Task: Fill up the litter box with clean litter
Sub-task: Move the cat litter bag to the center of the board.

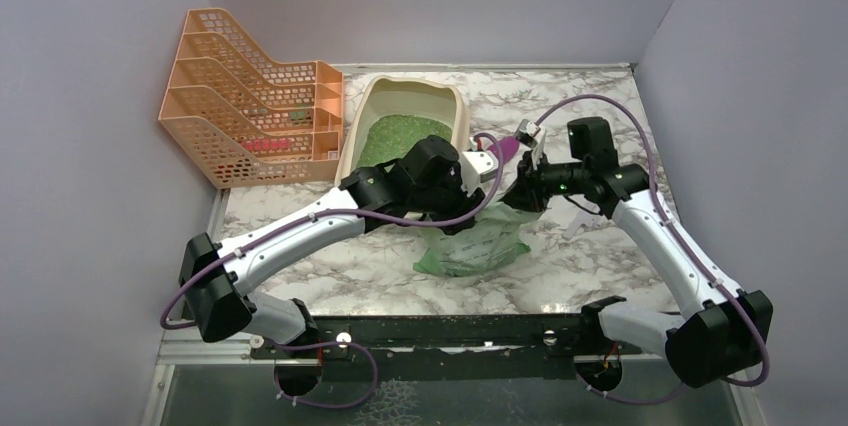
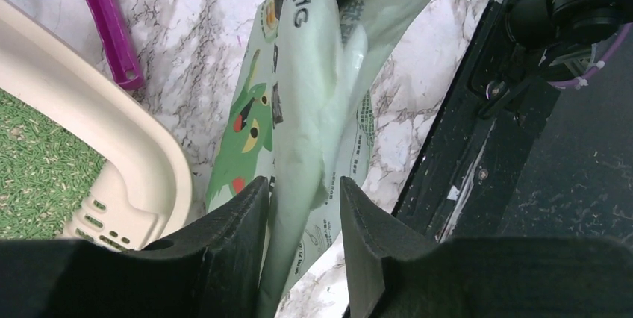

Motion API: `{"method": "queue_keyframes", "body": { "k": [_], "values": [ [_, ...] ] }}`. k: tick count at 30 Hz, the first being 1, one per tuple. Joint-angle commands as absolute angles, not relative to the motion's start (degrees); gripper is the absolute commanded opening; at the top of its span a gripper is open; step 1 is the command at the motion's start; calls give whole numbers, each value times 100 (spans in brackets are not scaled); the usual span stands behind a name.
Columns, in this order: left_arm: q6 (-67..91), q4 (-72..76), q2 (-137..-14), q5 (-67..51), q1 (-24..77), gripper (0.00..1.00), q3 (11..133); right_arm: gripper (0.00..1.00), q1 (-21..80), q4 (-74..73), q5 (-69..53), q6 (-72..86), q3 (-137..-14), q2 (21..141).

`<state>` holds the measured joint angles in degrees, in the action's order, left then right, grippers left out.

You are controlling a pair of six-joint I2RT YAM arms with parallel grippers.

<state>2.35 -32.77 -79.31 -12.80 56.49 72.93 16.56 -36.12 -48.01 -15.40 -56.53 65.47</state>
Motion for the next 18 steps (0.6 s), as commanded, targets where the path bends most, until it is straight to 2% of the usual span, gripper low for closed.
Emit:
{"method": "queue_keyframes", "body": {
  "k": [1, 5, 10, 12, 18],
  "values": [
    [164, -3273, -8034, -1321, 5643, 44, 7563, 2, 1710, -3113, -3603, -1007, -5649, 6487],
    [82, -3235, -8137, -1043, 5607, 57, 7762, 1, 1705, -2257, -1627, -156, -5757, 6132],
    [114, -3025, -8270, -1025, 5226, 74, 8216, 1, 1697, -1699, 63, 297, -5928, 5875],
    [205, -2701, -8287, -1021, 5005, 78, 8344, 1, 1697, -1496, 608, 501, -5986, 5875],
    [571, -2278, -8701, -1169, 4546, 78, 9148, 1, 1697, -974, 834, 1052, -6341, 6251]
  ]
}}
